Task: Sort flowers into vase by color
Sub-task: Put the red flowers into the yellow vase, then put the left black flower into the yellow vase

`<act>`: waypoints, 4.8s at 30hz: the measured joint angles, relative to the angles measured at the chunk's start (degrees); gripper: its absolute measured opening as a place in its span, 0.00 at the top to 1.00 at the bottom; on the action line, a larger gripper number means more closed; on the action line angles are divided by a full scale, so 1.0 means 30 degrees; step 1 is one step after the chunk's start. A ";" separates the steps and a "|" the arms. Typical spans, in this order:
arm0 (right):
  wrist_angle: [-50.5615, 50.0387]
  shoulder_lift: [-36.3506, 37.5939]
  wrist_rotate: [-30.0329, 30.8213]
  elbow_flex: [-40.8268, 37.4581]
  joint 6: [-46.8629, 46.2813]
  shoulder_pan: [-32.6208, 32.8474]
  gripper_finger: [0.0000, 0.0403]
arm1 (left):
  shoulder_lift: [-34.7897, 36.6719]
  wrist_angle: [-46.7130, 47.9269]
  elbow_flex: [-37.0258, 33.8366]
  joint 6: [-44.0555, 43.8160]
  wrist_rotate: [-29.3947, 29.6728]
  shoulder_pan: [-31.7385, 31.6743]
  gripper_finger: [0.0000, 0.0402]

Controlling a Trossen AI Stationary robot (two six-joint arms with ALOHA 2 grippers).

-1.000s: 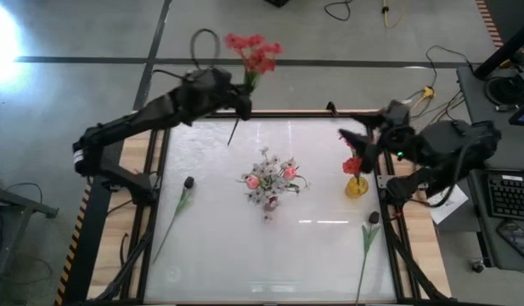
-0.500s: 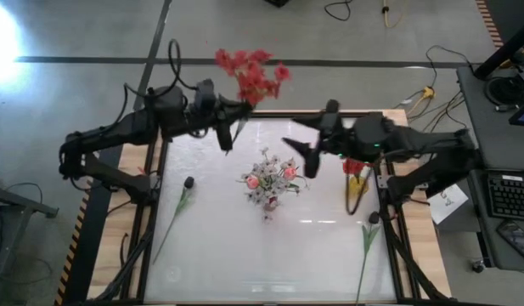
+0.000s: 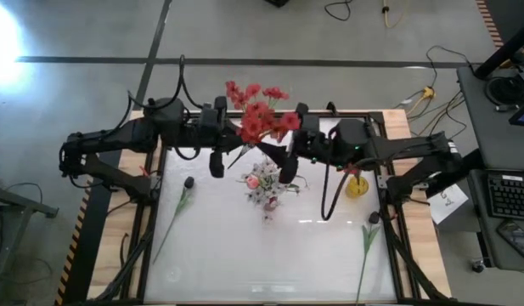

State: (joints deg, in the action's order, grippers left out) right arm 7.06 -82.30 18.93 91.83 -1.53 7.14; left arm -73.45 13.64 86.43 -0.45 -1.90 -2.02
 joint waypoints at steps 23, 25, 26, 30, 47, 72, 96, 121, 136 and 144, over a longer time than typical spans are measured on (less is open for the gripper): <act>0.0635 -0.1073 0.2525 0.0000 -0.0461 0.0412 0.96 | 0.2939 0.7030 0.0000 0.0969 0.0236 -0.0015 0.64; 0.0005 -0.0561 0.3662 0.0000 -0.0010 0.0765 0.96 | 0.4104 0.8179 0.0000 0.1020 0.0562 -0.0015 0.58; -0.0257 -0.0227 0.4194 -0.0007 0.0306 0.0980 0.96 | 0.4649 0.8649 0.0000 0.0994 0.0810 -0.0015 0.55; -0.1695 0.1706 0.5826 -0.0007 0.1032 0.1998 0.96 | 0.6511 0.9536 0.0000 0.0352 0.1483 -0.0022 0.50; -1.4100 0.9281 0.3053 0.0007 -0.2889 0.3373 0.97 | 0.7417 0.8586 -0.3537 -0.2399 0.3067 -0.0015 0.54; -2.5930 1.7835 0.6564 -0.4963 -0.9236 0.3373 0.97 | 0.3269 0.4492 -0.3708 -0.5993 0.6515 -0.0015 0.54; -2.2129 2.0187 0.7800 -1.1704 -0.9382 0.3367 0.97 | 0.3427 0.9813 -0.3708 -1.0447 0.6793 -0.0022 0.54; -2.3610 1.9613 0.6016 -1.2397 -1.2091 0.3366 0.50 | -0.0416 1.8290 -0.3882 -1.4446 0.2917 -0.0036 0.54; -3.1897 1.7861 0.1752 -0.6880 -1.5477 0.3366 0.30 | -0.0714 1.8439 -0.7612 -1.6560 -0.0562 -0.0053 0.54; -3.2354 1.6915 -0.1177 -0.4709 -1.6254 0.3366 0.30 | -0.0513 1.9492 -0.8218 -1.8485 -0.0947 -0.0058 0.52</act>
State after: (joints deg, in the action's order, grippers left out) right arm -90.01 -31.55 15.40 77.71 -50.30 17.23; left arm -74.99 72.12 61.78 -55.90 -4.74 -2.20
